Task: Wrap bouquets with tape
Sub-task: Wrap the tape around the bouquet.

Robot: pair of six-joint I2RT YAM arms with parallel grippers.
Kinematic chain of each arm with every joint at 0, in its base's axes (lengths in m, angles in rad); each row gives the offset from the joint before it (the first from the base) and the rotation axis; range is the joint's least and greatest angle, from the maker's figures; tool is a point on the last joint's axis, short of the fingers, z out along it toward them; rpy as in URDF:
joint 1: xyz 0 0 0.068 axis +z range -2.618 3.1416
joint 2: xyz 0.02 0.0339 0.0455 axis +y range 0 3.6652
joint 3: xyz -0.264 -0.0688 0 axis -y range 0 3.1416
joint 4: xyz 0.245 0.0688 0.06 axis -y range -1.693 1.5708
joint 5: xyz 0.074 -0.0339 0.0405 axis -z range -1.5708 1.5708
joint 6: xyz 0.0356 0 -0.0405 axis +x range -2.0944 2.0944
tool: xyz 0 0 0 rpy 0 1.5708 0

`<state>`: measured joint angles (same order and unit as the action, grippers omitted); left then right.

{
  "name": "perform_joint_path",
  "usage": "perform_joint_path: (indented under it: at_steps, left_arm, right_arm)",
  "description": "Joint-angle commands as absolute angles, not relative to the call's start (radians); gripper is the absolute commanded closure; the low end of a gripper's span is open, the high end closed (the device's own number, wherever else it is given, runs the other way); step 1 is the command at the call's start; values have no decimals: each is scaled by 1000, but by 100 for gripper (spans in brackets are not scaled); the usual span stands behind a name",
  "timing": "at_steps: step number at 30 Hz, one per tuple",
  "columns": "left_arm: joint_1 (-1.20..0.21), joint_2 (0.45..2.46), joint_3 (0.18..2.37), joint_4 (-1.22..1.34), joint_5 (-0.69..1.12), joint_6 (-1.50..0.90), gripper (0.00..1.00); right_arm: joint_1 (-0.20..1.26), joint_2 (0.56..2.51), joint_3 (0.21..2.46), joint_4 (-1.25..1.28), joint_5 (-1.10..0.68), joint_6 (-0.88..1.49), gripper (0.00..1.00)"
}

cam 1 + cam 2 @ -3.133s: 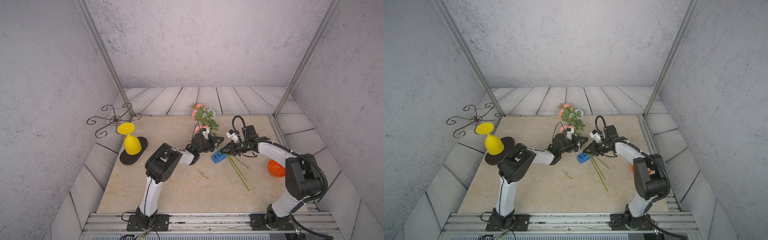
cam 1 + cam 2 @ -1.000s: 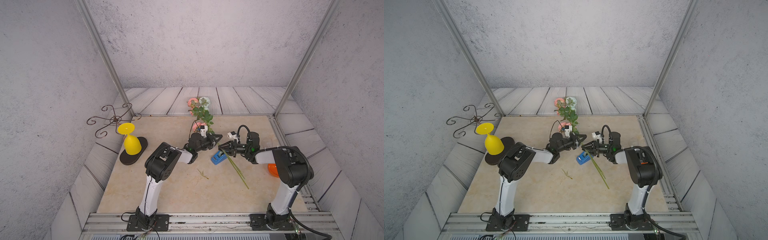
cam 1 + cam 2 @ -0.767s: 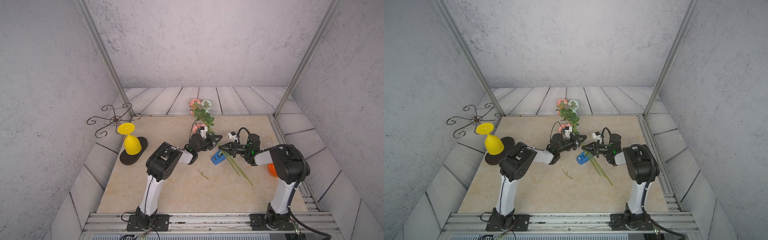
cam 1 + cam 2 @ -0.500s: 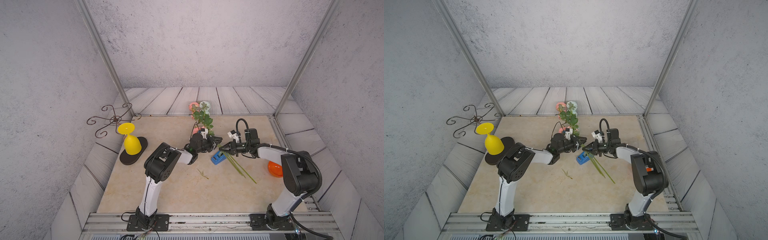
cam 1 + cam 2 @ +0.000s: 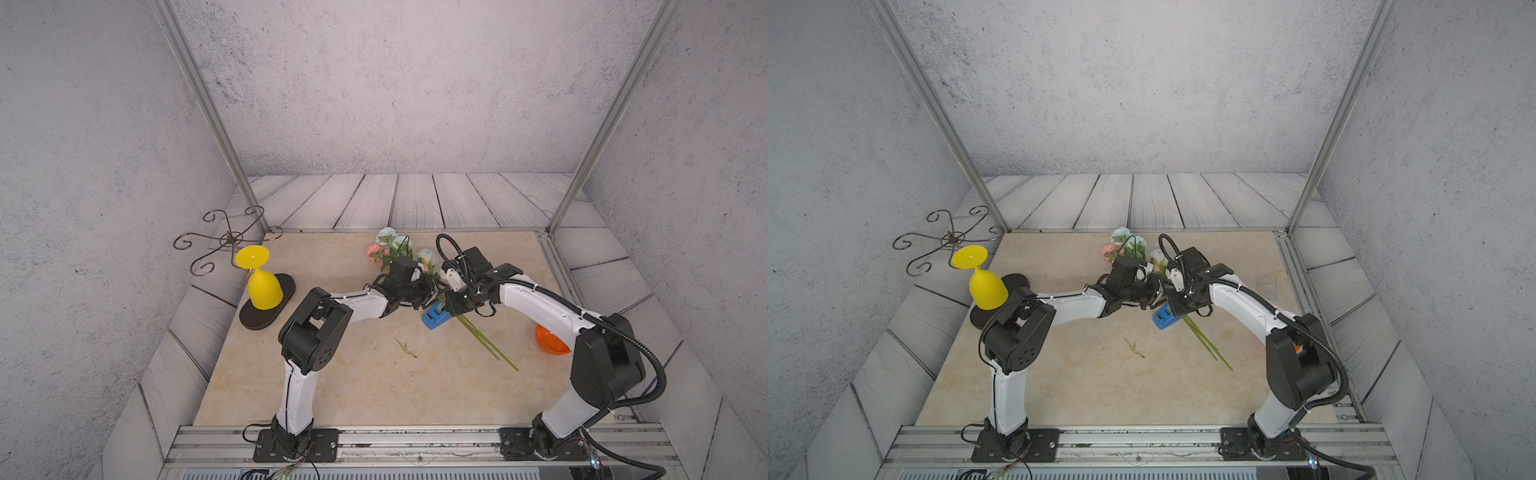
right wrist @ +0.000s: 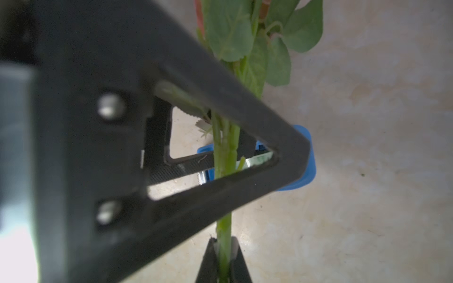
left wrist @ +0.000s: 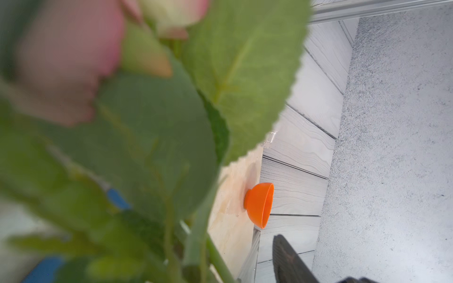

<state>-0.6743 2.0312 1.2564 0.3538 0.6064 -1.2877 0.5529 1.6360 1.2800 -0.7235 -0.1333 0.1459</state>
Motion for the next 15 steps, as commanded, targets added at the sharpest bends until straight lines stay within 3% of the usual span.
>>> perform_joint_path:
  at_steps: [1, 5, 7, 8, 13, 14, 15]
  left_arm:
    - [-681, 2043, 1281, 400, 629, -1349, 56]
    - [-680, 2061, 1238, 512, 641, -1476, 73]
    - [-674, 2062, 1213, 568, 649, -1492, 95]
    - [-673, 2060, 1210, 571, 649, -1490, 100]
    - [-670, 2060, 1210, 612, 655, -1448, 100]
    - [-670, 2059, 1211, 628, 655, -1436, 100]
    - [-669, 2056, 1213, 643, 654, -1419, 100]
  right_arm:
    - [639, 1616, 1297, -797, 48, 55, 100]
    - [661, 1596, 1257, -696, 24, 62, 100]
    - [666, 1608, 1260, -690, 32, 61, 100]
    - [666, 1612, 1262, -695, 23, 61, 100]
    - [663, 1581, 1235, -701, -25, 65, 95]
    - [662, 1572, 1232, -703, -29, 68, 89]
    - [656, 1560, 1226, -698, -48, 76, 77]
